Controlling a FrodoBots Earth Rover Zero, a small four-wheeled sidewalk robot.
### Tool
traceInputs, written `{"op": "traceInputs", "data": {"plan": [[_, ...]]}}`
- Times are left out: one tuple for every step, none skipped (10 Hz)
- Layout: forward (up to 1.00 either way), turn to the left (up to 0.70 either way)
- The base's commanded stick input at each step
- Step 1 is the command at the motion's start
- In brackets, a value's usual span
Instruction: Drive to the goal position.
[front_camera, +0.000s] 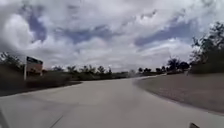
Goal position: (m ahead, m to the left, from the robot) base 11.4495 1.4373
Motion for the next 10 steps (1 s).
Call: {"op": "traceInputs", "data": {"plan": [[0.69, 0.01], [0.69, 0.01], [0.69, 0.01], [0.69, 0.01], [0.69, 0.01], [0.69, 0.01], [0.69, 0.01], [0.69, 0.01], [0.69, 0.01], [0.69, 0.01]]}}
